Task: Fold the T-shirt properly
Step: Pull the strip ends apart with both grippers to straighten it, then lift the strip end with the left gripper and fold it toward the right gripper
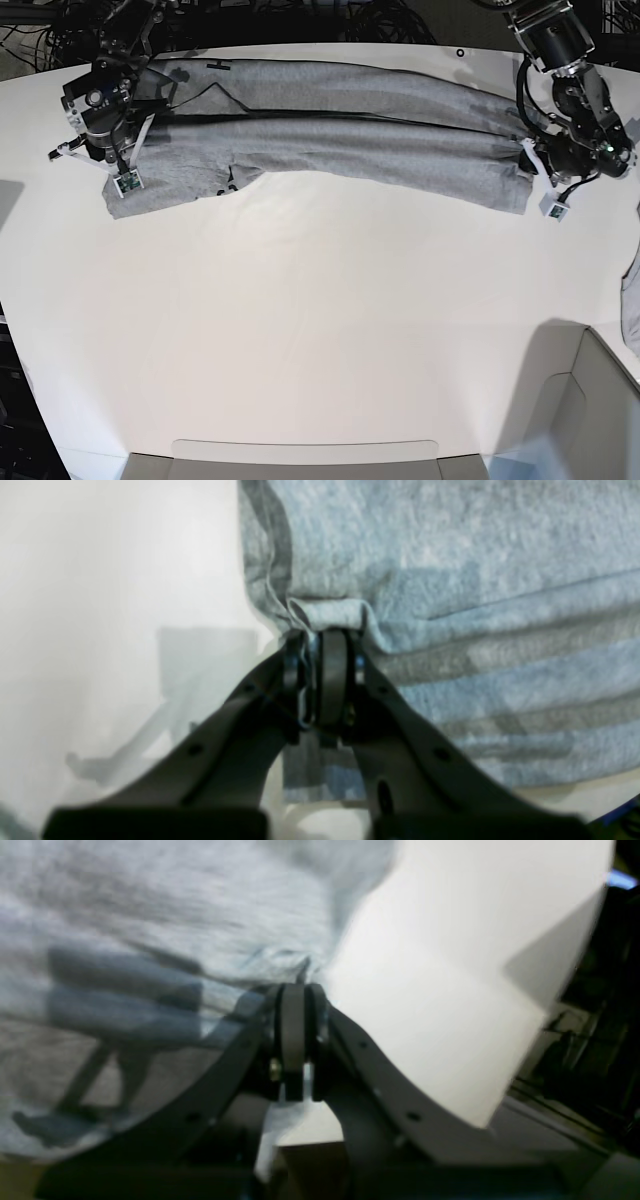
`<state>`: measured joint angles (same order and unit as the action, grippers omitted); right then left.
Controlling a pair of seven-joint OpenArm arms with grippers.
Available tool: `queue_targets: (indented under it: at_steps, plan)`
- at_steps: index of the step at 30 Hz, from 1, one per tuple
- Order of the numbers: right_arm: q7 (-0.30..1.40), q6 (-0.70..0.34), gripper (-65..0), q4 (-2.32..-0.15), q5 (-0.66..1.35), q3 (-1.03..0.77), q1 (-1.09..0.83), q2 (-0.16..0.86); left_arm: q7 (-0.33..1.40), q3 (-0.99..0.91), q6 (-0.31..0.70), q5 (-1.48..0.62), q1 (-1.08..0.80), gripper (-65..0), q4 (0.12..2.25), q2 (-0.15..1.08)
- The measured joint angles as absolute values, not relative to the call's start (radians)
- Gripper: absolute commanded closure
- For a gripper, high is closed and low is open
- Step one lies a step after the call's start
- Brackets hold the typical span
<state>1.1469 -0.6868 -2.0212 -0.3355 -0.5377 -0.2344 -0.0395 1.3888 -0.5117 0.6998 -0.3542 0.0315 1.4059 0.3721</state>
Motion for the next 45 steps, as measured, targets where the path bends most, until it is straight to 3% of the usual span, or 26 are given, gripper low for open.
queue_targets:
  at_steps: [6,9,19,27,39,45]
  plan:
    - [1.153,-0.687,-23.6,-2.036,-0.279,-0.537,-0.220,-0.044,1.403,-0.513,0.700,-0.330,0.039,0.0,1.405,0.387]
    - [1.152,-0.687,-27.5,-2.036,-0.249,-0.535,-0.213,-0.045,1.411,-0.511,0.700,-0.329,0.052,0.0,1.404,0.383]
    - [1.156,-0.687,-28.1,-2.036,-0.234,-0.593,-0.215,-0.051,1.410,-0.509,0.700,-0.332,0.086,0.0,1.424,0.385]
    - [1.156,-0.687,-28.1,-2.035,-0.238,-0.688,-0.155,-0.049,1.410,-0.507,0.700,-0.337,-0.039,0.0,1.741,0.320]
    - [1.156,-0.687,-28.1,-1.999,-0.238,-0.690,-0.152,-0.051,1.411,-0.316,0.700,-0.324,-0.174,0.0,1.982,0.184]
    - [1.156,-0.687,-28.0,-1.972,-0.238,-0.690,-0.152,-0.050,1.412,-0.127,0.700,-0.327,-0.200,0.0,2.014,0.130]
